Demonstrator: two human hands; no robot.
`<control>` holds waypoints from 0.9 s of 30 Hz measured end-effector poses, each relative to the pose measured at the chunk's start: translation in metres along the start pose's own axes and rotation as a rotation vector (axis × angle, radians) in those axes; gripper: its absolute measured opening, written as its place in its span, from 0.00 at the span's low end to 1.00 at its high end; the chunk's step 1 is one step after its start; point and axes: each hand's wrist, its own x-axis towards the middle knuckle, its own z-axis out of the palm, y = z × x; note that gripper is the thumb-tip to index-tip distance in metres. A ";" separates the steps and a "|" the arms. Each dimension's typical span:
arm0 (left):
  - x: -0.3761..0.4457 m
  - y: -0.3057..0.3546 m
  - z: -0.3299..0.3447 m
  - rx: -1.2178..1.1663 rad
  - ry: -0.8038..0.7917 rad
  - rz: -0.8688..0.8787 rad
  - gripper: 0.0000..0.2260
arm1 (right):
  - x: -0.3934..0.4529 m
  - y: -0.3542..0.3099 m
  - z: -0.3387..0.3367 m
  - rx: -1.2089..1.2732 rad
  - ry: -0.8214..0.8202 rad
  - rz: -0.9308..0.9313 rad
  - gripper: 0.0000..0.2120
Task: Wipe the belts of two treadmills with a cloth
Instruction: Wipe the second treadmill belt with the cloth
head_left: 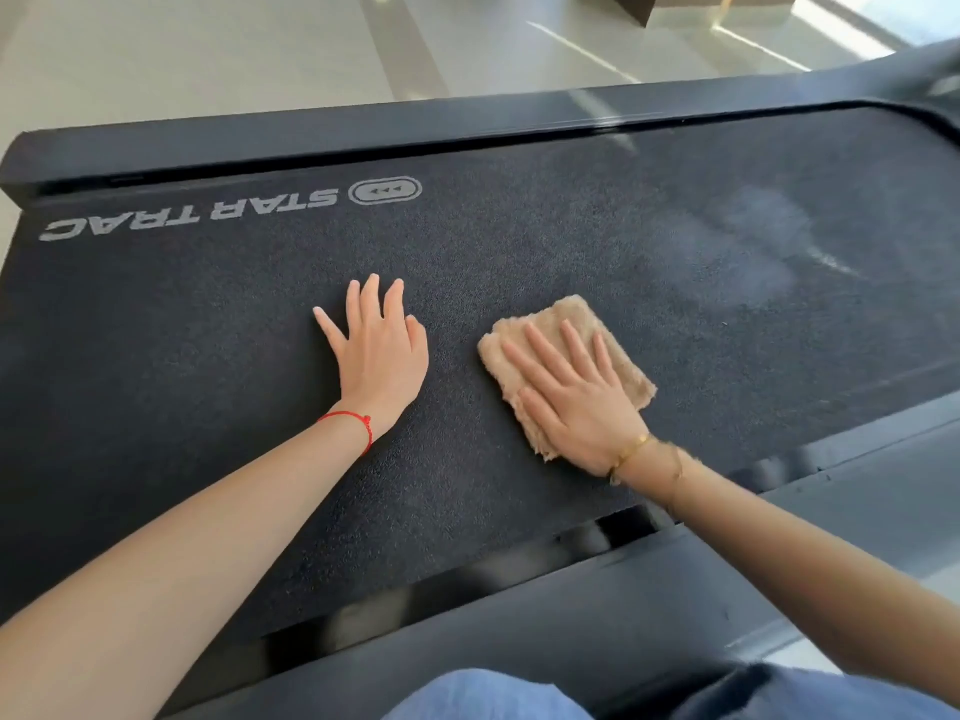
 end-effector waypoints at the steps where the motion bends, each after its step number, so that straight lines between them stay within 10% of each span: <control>1: 0.001 0.002 0.002 0.007 0.005 -0.008 0.22 | -0.007 -0.003 0.002 -0.014 -0.005 -0.072 0.26; 8: 0.002 0.006 0.015 0.078 0.030 -0.069 0.24 | 0.010 0.038 -0.005 0.009 0.008 -0.264 0.26; 18: 0.002 0.009 0.023 0.162 0.084 -0.092 0.24 | 0.208 0.071 -0.029 0.059 0.012 0.022 0.26; 27: -0.002 0.015 0.016 0.168 0.072 -0.110 0.24 | 0.180 0.053 -0.016 0.022 0.041 -0.350 0.25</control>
